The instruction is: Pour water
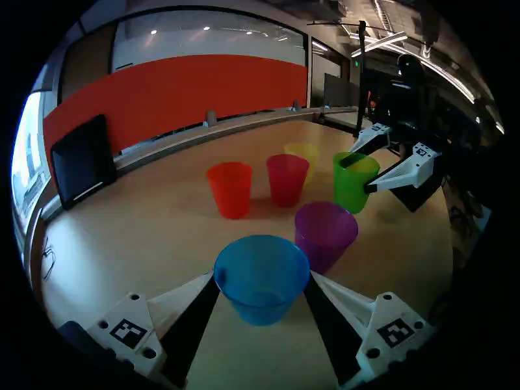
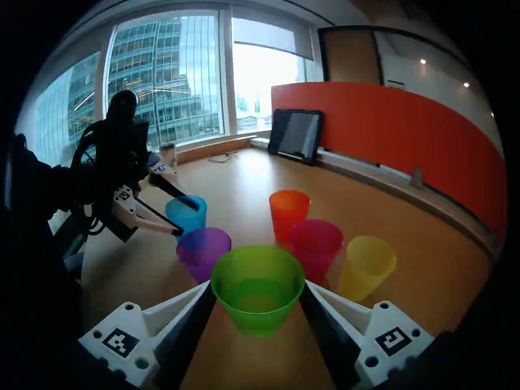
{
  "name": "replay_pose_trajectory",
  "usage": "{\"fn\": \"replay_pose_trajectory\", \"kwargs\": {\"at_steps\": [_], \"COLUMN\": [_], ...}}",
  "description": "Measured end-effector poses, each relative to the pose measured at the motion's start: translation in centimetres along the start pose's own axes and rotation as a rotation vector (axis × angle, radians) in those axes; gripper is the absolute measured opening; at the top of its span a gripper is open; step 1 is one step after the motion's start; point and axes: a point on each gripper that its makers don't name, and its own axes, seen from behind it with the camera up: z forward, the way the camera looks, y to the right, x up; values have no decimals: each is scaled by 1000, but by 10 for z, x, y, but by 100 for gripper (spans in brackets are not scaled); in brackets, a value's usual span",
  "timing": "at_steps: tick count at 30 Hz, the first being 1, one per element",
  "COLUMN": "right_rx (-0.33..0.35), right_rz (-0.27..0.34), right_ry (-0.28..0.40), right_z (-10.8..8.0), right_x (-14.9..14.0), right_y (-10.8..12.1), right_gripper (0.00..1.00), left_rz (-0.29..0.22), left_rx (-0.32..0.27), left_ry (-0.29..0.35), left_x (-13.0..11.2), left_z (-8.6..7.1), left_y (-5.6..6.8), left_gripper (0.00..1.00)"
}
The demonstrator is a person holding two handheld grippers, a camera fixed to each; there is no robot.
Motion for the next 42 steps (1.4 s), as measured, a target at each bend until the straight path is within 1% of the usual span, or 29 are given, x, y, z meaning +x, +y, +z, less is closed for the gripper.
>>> {"fn": "replay_pose_trajectory", "kwargs": {"at_steps": [18, 26, 36, 42], "right_rx": [1, -7, -21, -32], "right_rz": [-6, -25, -42, -62], "right_ry": [-16, -39, -57, -64], "right_z": [6, 8, 13, 15], "right_x": [-9, -20, -30, -35], "right_y": [-2, -2, 0, 1], "right_gripper": [90, 90, 90, 90], "left_rz": [-20, -17, -12, -18], "left_rx": [-1, 3, 12, 12], "left_ry": [-11, -20, -41, -49], "left_x": [-13, -17, -23, -26], "left_z": [1, 0, -1, -5], "left_y": [1, 1, 0, 1], "left_gripper": [87, 87, 94, 96]}}
